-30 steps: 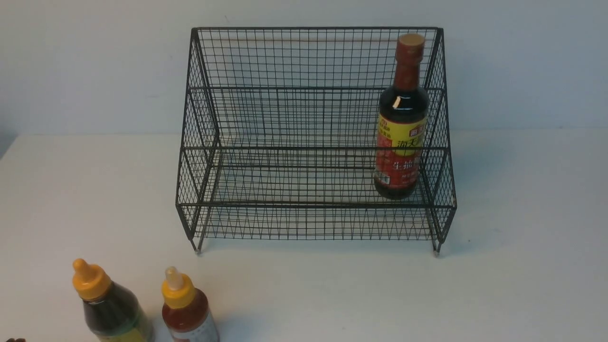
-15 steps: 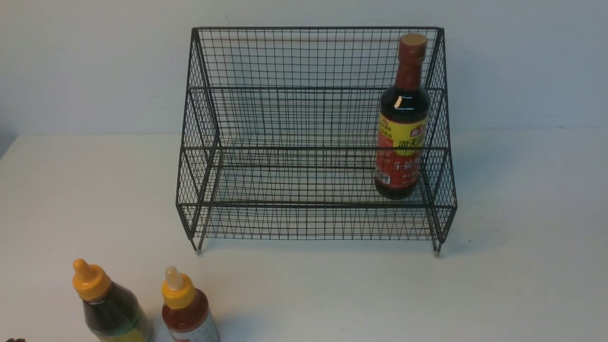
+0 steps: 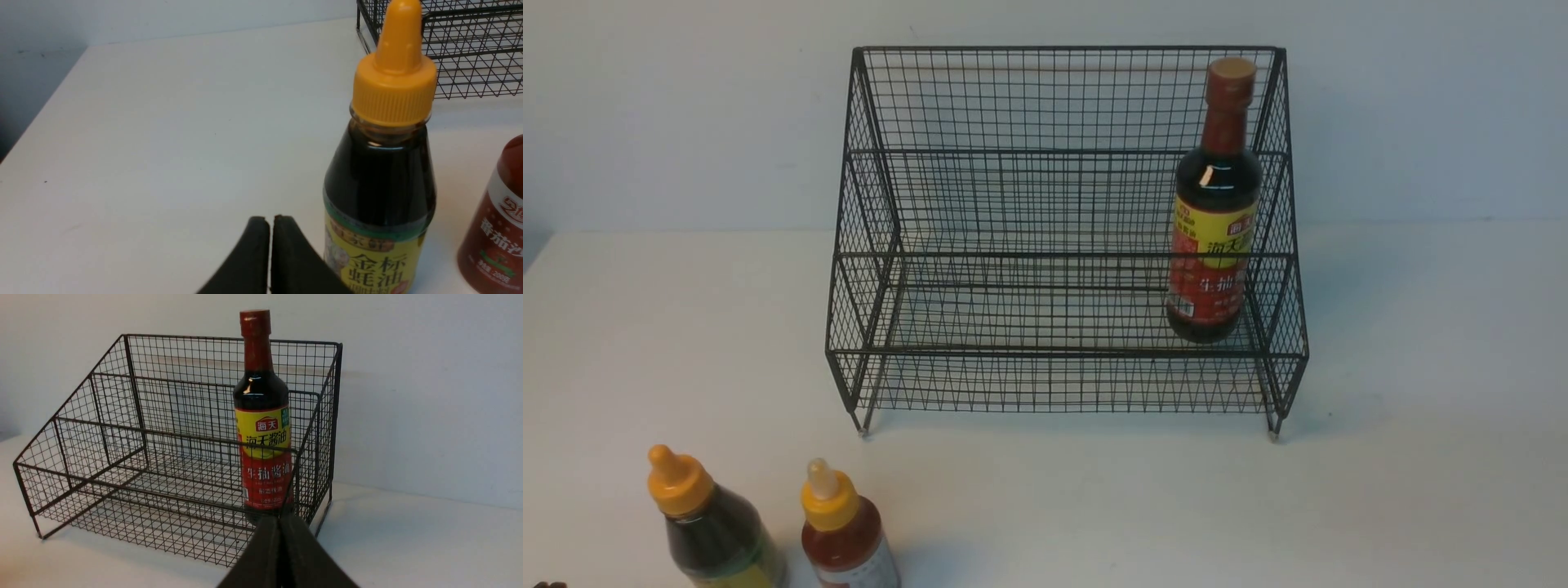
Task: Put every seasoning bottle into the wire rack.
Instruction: Use the left arm to grab the condiment bottle closest to it
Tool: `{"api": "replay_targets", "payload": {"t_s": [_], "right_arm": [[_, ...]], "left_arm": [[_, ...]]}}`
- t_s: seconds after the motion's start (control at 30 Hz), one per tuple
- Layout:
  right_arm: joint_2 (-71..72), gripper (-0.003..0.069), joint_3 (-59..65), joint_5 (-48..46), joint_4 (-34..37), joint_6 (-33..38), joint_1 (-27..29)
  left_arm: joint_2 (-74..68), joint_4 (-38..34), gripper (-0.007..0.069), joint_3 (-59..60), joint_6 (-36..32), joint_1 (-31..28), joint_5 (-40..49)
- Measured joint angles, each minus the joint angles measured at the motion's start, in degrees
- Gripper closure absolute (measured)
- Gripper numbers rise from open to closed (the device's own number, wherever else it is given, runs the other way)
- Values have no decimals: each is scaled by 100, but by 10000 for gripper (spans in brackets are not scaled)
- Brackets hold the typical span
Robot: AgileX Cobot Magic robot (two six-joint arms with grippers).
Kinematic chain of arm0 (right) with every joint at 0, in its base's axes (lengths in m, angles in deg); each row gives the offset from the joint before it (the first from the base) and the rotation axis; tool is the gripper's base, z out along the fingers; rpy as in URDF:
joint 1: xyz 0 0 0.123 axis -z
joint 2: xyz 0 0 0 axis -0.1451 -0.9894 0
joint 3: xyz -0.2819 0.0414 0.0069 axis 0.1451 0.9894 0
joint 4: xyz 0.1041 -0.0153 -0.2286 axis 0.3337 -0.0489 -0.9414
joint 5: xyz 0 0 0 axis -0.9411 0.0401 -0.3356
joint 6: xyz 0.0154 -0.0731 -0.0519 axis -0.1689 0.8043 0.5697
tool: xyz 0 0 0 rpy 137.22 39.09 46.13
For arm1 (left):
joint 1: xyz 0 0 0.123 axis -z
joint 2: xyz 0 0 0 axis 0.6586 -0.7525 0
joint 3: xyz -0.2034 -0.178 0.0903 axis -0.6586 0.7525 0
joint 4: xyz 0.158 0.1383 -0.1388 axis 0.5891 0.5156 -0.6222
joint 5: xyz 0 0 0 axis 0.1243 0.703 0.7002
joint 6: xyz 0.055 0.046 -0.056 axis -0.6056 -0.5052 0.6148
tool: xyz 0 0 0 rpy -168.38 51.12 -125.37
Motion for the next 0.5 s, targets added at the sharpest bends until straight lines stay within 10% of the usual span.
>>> {"api": "replay_targets", "payload": {"t_s": [0.5], "right_arm": [[516,673,523,-17,-3371,-2895,218]], "left_arm": [[0,0,629,0,0,0,0]]}}
